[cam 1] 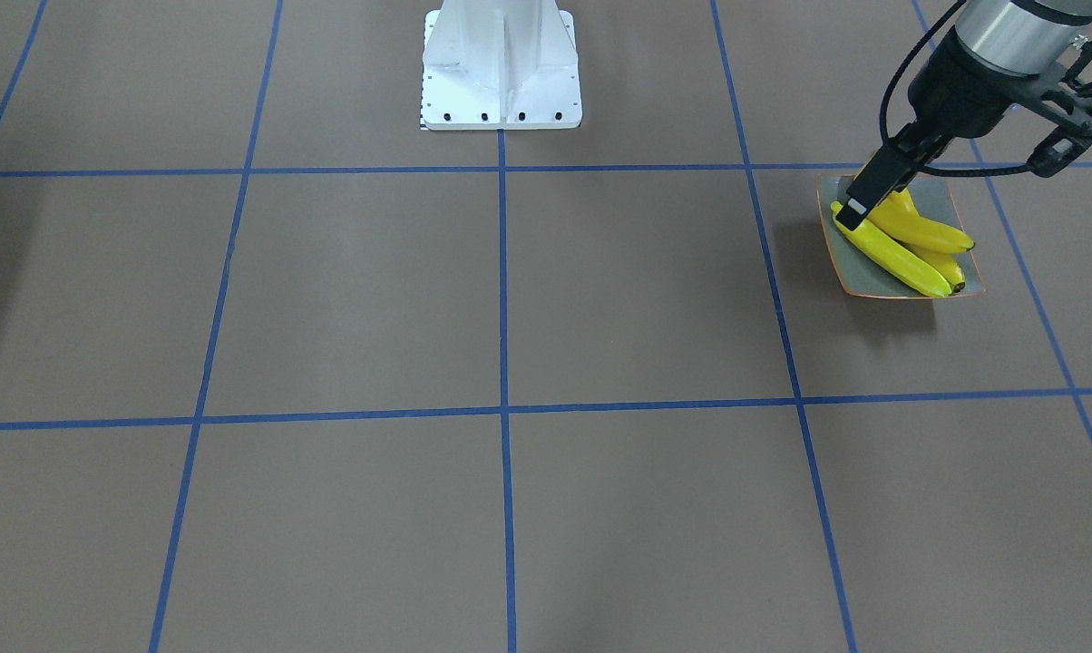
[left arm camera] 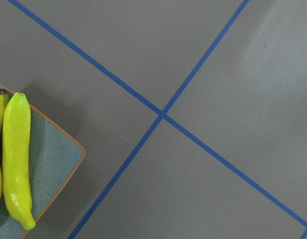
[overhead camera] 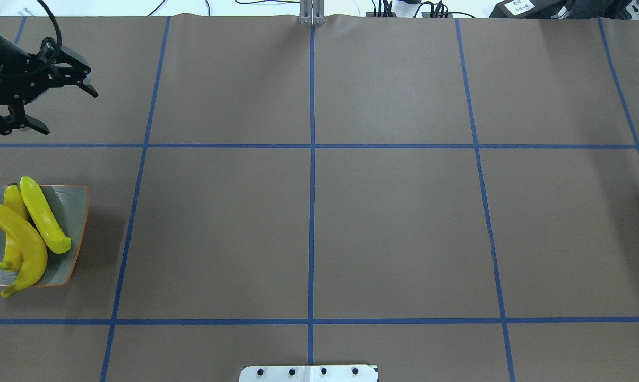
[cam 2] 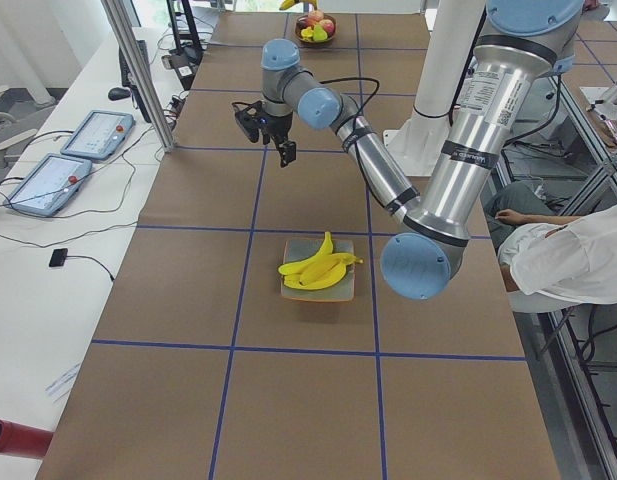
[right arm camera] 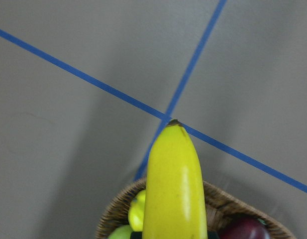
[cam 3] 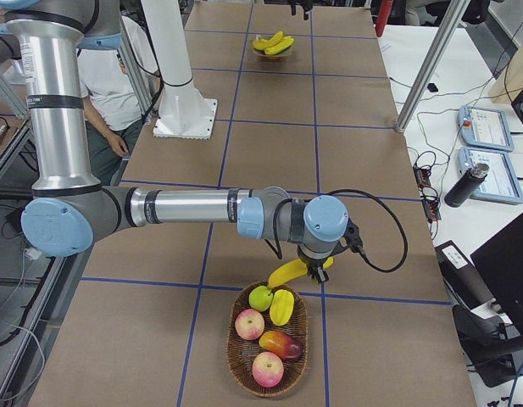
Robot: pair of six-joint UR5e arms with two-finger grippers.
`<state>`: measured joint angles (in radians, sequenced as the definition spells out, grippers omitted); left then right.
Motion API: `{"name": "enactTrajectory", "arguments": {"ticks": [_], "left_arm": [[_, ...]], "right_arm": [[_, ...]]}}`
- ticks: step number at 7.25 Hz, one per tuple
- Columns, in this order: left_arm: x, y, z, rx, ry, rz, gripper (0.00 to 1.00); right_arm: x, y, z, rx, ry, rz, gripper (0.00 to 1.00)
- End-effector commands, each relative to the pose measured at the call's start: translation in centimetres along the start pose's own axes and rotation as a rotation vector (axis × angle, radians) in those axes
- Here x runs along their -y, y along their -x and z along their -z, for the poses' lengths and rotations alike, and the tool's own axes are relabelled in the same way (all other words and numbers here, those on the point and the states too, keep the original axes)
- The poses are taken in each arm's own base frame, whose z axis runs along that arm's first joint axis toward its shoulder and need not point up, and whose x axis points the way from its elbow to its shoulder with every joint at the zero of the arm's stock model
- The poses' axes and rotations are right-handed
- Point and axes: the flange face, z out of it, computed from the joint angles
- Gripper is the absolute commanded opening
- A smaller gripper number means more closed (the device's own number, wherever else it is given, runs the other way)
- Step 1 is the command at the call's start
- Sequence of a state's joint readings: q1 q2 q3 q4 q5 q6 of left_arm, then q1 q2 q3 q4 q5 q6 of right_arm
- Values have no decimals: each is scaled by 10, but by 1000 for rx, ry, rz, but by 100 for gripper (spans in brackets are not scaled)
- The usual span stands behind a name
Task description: Transfer all bananas from basket to plate
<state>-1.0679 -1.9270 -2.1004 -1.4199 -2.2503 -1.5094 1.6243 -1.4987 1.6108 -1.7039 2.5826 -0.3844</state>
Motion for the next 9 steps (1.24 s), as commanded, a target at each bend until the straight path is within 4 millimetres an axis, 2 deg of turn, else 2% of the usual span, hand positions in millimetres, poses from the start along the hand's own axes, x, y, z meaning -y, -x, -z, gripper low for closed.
{"name": "enactTrajectory", "arguments": {"ticks": [1,2,3,5,6,8,9], "left_arm": [[-3,-28,0,-99,40,57,100],[-8,-48,0,-146,53,84,100],[-23,-71,-8,-160,81,88,100],[-51,-115,-8,-186,117,57,100],[-64,-142,-10,-192,134,49,100],[-118,-206,-32,-178,205,5,100],[-143,-232,-45,-166,234,-18,100]], "right_arm": [[34,93,-1,214,-27,-183,0],[47,151,-9,300,8,-235,0],[67,196,-12,331,22,-253,0],[130,334,-54,387,103,-203,0],[146,387,-65,362,98,-185,0],[162,458,-87,338,93,-156,0],[166,492,-101,318,83,-164,0]]}}
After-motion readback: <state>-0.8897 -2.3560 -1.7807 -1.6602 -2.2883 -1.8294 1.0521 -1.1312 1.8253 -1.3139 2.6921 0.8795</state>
